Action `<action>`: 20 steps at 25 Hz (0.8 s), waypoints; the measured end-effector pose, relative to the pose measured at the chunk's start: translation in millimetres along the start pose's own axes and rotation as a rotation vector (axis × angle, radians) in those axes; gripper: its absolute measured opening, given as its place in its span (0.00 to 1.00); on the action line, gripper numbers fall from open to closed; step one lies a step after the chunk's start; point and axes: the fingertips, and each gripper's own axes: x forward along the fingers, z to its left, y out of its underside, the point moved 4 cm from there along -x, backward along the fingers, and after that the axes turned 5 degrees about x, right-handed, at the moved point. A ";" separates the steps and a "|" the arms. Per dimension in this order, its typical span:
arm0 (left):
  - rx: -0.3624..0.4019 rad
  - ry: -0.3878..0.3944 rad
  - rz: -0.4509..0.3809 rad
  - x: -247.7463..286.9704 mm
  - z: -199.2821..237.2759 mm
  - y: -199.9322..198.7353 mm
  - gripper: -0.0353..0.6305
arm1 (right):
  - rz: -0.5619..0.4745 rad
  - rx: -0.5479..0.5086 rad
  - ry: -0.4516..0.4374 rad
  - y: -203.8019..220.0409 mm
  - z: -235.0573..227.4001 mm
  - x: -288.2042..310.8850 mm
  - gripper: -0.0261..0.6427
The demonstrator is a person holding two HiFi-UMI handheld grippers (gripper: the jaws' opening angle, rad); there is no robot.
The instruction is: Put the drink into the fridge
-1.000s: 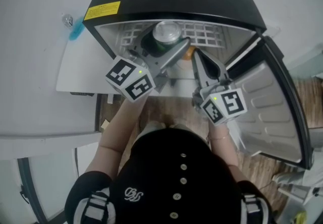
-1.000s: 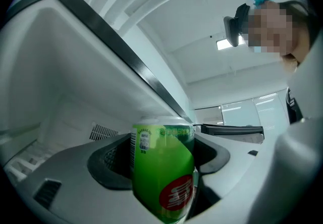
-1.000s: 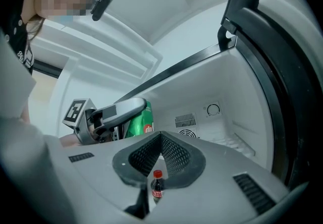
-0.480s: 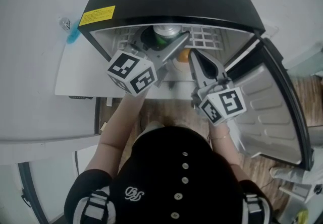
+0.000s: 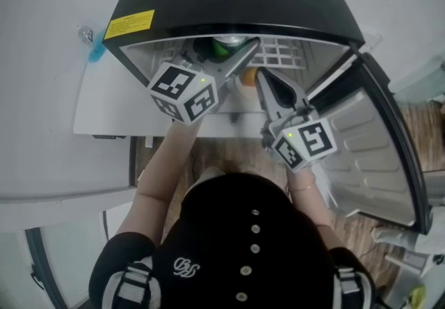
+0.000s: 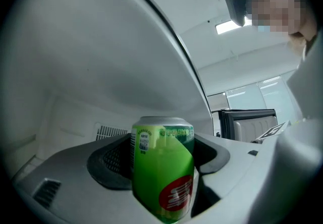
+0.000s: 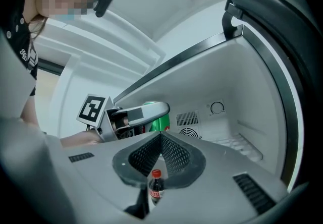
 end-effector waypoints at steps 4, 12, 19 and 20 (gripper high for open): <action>0.028 -0.019 0.015 3.6 5.6 0.6 0.57 | 0.014 0.002 -0.016 5.0 5.8 4.9 0.05; 0.059 -0.045 0.003 7.9 15.7 -1.7 0.57 | 0.019 0.008 -0.008 7.6 4.1 8.7 0.05; 0.091 -0.038 0.000 12.7 15.6 -1.9 0.57 | 0.026 0.008 -0.009 10.6 6.9 12.4 0.05; 0.090 -0.038 -0.001 12.6 15.5 -2.0 0.57 | 0.027 0.008 -0.009 11.0 7.2 12.8 0.05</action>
